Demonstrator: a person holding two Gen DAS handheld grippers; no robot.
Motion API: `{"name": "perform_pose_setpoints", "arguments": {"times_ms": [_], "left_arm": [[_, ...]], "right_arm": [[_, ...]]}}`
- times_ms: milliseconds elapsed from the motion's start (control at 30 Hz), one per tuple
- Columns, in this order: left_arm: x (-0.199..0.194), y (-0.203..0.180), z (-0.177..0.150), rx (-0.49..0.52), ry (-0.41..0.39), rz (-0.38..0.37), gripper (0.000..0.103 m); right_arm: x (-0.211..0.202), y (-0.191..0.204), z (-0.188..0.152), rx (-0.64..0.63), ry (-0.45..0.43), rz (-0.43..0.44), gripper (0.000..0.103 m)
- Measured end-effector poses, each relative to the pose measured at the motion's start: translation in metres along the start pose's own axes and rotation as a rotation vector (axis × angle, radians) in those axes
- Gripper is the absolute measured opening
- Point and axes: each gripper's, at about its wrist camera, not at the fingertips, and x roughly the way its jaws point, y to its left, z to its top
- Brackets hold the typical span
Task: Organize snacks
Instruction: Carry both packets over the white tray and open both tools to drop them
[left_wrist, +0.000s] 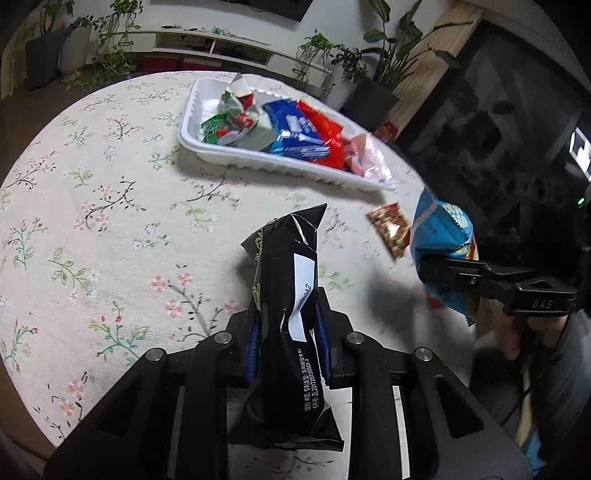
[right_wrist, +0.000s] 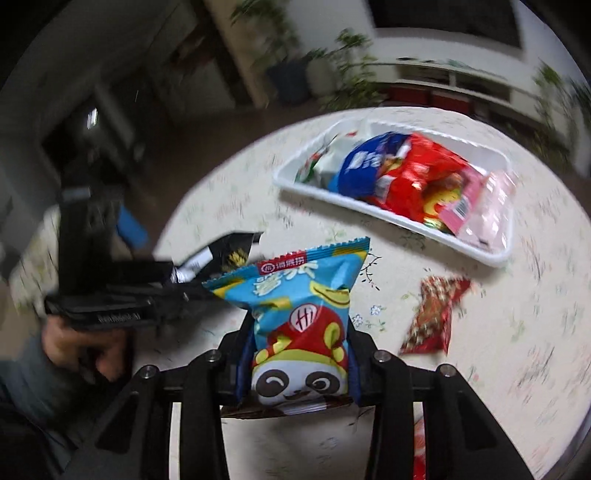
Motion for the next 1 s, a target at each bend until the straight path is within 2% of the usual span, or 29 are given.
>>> {"name": "perform_pose_setpoints", "arguments": {"times_ms": [133, 233, 400, 500, 667, 767, 867, 933, 1000], "left_arm": [[-0.013, 0.0, 0.015, -0.047, -0.025, -0.078, 0.022], [-0.028, 0.002, 0.043, -0.051, -0.061, -0.085, 0.022], [-0.038, -0.001, 0.099, -0.037, -0.092, -0.096, 0.022], [-0.037, 0.001, 0.139, -0.04, -0.115, -0.091, 0.022], [-0.021, 0.005, 0.195, -0.042, -0.112, -0.075, 0.022], [-0.005, 0.006, 0.215, -0.031, -0.086, -0.052, 0.022], [0.019, 0.005, 0.224, -0.025, -0.062, -0.037, 0.022], [0.039, 0.0, 0.227, -0.014, -0.041, -0.024, 0.022], [0.051, -0.001, 0.226, -0.011, -0.031, -0.014, 0.022]], "right_arm": [[-0.025, -0.035, 0.001, 0.217, -0.09, 0.036, 0.042], [-0.047, -0.071, 0.01, 0.396, -0.163, 0.062, 0.042], [-0.078, -0.104, 0.042, 0.549, -0.263, 0.052, 0.042], [-0.092, -0.107, 0.072, 0.555, -0.314, 0.063, 0.042], [-0.086, -0.091, 0.132, 0.445, -0.335, 0.012, 0.043], [-0.068, -0.087, 0.154, 0.41, -0.307, -0.015, 0.043], [-0.039, -0.085, 0.169, 0.372, -0.249, -0.079, 0.043], [-0.015, -0.088, 0.171, 0.366, -0.202, -0.134, 0.043], [0.003, -0.095, 0.167, 0.38, -0.161, -0.148, 0.043]]}}
